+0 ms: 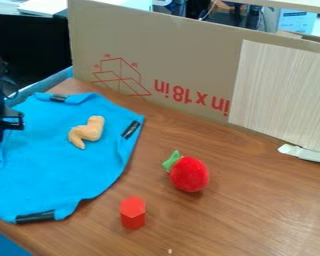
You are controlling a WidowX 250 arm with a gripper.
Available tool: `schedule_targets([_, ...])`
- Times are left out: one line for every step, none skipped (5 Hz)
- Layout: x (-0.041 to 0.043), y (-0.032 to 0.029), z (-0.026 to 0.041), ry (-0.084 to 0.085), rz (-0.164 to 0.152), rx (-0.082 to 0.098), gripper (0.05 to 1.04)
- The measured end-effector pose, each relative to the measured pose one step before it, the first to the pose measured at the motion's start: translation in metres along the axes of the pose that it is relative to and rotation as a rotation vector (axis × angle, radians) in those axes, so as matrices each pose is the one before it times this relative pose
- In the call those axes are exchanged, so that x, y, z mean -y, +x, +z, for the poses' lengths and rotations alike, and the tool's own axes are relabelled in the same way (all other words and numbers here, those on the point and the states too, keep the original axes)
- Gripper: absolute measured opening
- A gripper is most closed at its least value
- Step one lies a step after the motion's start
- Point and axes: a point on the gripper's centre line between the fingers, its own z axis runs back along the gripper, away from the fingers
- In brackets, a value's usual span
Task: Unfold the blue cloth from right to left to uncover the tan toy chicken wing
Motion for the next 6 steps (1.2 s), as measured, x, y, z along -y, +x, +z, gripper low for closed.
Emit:
schedule_targets([-0.00229,0.00077,0.00232,0.1322,-0.0180,0.0507,0.069])
schedule_targets([0.00042,0.00015,0.00591,0.0326,-0.0258,-0.0290,0.226])
schedule_targets([-0.00127,0.00307,0.00688,-0.0396,-0.0132,-0.0232,0.483])
schedule_targets([-0.00273,0.00148,0.00559,-0.0282,0.0109,-0.0170,0.754])
schedule_targets([-0.00310,0.00497,0.02499,-0.0408,0.0197,0.0098,0.986])
schedule_targets([-0.00014,-0.00496,0.02530,-0.0761,0.0018,-0.0364,1.002])
